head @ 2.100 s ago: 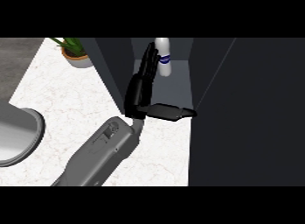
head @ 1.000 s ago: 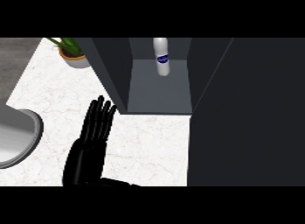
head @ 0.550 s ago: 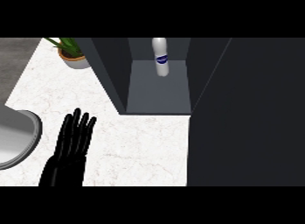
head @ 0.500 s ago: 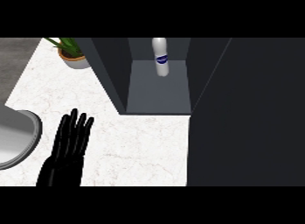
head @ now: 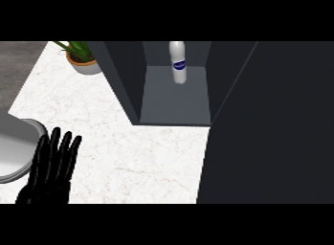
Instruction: Pick up the bottled water, place it into the cabinet and close the cabinet
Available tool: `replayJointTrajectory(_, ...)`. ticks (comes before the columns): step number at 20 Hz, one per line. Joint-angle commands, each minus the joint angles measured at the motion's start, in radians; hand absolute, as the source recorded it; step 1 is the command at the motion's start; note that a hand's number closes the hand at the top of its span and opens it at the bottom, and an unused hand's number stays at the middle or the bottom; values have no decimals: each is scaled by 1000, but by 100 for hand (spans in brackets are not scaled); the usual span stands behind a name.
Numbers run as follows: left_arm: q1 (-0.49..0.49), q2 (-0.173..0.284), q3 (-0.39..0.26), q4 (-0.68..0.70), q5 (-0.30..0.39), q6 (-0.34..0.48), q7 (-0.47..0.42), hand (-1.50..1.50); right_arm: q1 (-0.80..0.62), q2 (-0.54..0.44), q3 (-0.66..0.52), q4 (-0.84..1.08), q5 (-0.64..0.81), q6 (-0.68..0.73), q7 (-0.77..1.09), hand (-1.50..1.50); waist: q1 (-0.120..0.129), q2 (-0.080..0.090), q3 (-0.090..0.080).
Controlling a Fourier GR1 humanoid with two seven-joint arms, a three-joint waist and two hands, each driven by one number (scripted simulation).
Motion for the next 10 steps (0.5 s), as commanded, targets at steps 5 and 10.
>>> replayJointTrajectory(5,46,67,98,-37,78,-82,-4,-150,-228,130,242,-61,195,-66,194,150,11,1,-4)
replayJointTrajectory(10,114,100,118,-53,100,-138,-31,-150,-375,154,277,27,197,-152,251,150,26,0,-4)
